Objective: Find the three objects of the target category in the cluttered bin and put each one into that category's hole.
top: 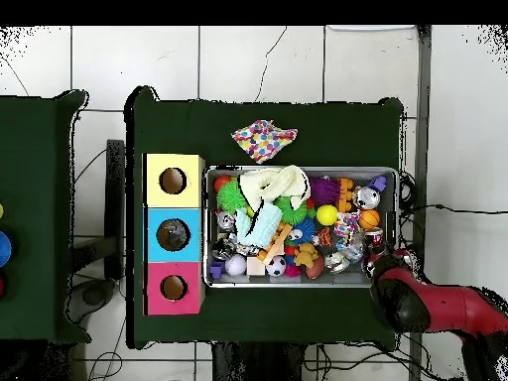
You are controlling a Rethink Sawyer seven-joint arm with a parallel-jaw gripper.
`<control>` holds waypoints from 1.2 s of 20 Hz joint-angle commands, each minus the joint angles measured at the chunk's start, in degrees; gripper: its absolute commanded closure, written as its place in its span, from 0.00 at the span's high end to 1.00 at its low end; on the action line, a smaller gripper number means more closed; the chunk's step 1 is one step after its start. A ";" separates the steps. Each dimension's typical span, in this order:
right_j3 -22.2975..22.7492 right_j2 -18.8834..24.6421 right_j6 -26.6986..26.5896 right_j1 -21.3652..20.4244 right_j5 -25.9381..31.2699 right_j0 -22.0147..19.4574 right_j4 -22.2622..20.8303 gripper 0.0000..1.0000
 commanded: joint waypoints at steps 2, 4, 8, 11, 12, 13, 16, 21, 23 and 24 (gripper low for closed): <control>6.54 -4.38 7.76 -1.51 0.49 4.15 0.51 1.00; 6.99 -6.60 9.63 -1.84 -0.59 6.41 0.43 1.00; 7.26 -6.83 9.13 -0.95 -1.81 6.50 1.02 1.00; 7.38 -7.43 9.45 -0.31 -2.66 7.23 1.39 1.00; 7.53 -7.60 9.46 -0.31 -2.75 7.38 1.51 1.00; 7.83 -7.73 9.32 -0.56 -2.63 7.48 1.59 1.00; 8.39 -8.15 9.45 -0.73 -2.83 7.81 1.90 1.00; 6.98 -7.02 8.42 0.90 -2.95 7.20 2.31 1.00; 5.84 -6.91 8.53 2.06 -3.91 7.17 2.11 1.00; 5.64 -6.67 8.26 2.21 -3.82 6.96 2.09 1.00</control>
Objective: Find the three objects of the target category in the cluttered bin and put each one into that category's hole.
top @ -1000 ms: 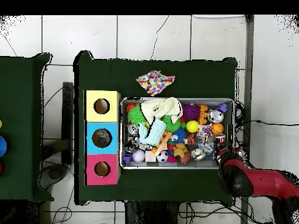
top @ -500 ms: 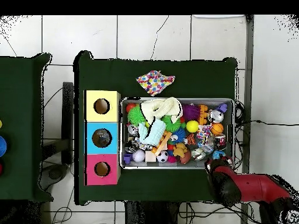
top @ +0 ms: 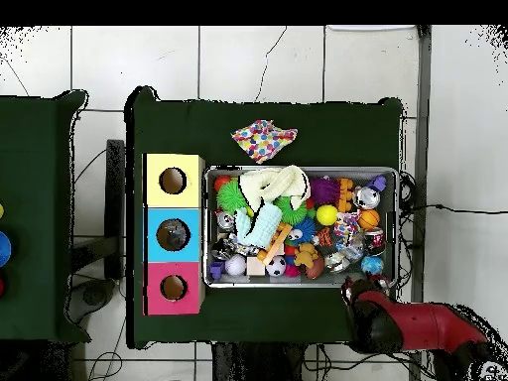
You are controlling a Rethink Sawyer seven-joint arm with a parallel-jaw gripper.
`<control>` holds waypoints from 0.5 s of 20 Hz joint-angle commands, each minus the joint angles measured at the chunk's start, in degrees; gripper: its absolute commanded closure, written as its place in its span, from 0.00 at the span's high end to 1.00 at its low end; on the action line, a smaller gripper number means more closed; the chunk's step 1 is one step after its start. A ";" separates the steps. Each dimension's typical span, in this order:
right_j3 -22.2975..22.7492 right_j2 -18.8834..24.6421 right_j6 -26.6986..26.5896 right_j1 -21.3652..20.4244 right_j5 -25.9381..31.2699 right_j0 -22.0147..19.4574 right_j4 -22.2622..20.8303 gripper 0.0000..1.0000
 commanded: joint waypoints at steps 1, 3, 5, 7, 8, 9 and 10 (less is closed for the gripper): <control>-0.91 2.17 7.49 3.34 -3.41 -0.74 1.82 1.00; -1.14 2.47 7.12 3.40 -3.22 -0.94 1.84 1.00; -1.20 3.06 6.72 3.55 -3.08 -1.31 1.98 1.00; -1.16 3.35 6.47 3.70 -3.30 -1.43 1.96 1.00; -1.18 3.41 6.36 3.76 -3.49 -1.47 1.86 1.00; -1.19 3.54 6.46 3.76 -3.76 -1.48 1.99 1.00; -1.18 3.55 6.47 3.71 -3.79 -1.39 2.07 1.00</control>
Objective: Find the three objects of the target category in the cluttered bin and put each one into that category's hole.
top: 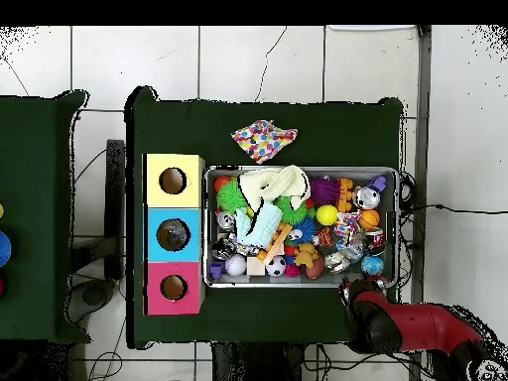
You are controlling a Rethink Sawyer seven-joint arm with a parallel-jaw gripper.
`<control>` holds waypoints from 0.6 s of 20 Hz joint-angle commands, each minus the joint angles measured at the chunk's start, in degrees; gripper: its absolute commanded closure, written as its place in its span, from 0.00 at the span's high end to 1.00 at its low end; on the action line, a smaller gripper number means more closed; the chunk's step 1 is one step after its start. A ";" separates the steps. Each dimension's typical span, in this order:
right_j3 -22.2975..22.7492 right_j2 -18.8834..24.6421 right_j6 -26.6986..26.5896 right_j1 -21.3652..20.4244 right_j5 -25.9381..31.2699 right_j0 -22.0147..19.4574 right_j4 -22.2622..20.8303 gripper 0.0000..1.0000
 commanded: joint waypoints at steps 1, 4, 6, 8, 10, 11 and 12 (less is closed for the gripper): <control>-0.79 3.87 6.21 1.90 -2.18 -0.90 1.82 1.00; 0.13 5.84 5.41 0.19 -0.42 -0.95 3.42 1.00; 0.34 6.50 5.03 -0.58 0.13 -0.78 3.93 1.00; 0.10 6.79 4.51 -0.84 0.29 -0.62 3.95 1.00; -0.08 7.02 4.34 -0.88 0.04 -0.35 3.90 1.00; -0.04 7.29 4.32 -0.94 0.00 -0.46 4.08 1.00; 0.01 7.49 4.15 -0.98 -0.02 -0.56 4.09 1.00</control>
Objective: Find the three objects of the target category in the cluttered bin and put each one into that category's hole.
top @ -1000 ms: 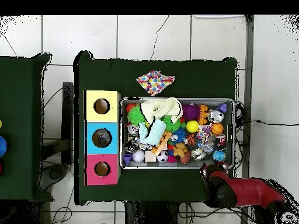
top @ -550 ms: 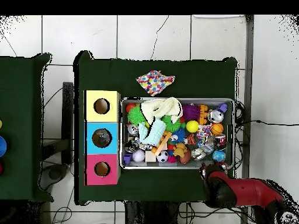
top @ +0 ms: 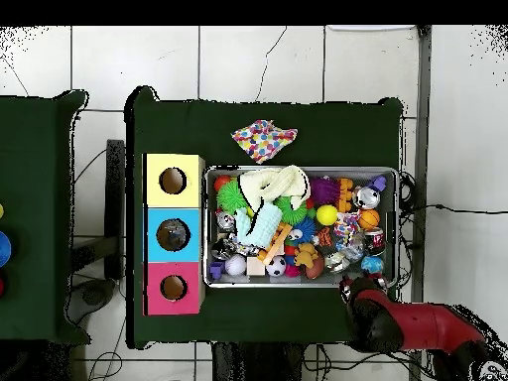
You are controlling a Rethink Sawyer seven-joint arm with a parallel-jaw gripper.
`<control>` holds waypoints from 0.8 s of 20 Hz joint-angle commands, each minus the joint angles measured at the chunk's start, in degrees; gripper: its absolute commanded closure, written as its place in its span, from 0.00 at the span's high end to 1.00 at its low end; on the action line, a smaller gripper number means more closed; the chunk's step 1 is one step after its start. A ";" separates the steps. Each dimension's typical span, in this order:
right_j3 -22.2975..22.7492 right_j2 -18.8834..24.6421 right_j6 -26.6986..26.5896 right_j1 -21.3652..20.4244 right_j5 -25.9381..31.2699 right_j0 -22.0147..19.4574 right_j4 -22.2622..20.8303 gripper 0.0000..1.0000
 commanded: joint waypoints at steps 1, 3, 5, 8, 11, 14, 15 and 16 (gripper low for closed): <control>0.08 7.11 4.13 -0.75 0.18 -0.17 2.71 1.00; 0.37 7.73 4.03 -0.82 0.07 -0.47 2.92 1.00; 0.48 8.30 3.76 -0.86 0.19 -0.56 3.05 1.00; 0.54 9.07 3.40 -1.09 0.60 -0.70 3.36 1.00; 0.72 10.04 2.97 -1.49 1.30 -1.08 3.84 1.00; 0.47 10.95 2.46 -1.13 1.36 -1.45 3.62 1.00; 0.35 11.32 2.27 -0.80 1.35 -1.73 3.50 1.00; 0.26 11.49 2.21 -0.60 1.32 -1.86 3.35 1.00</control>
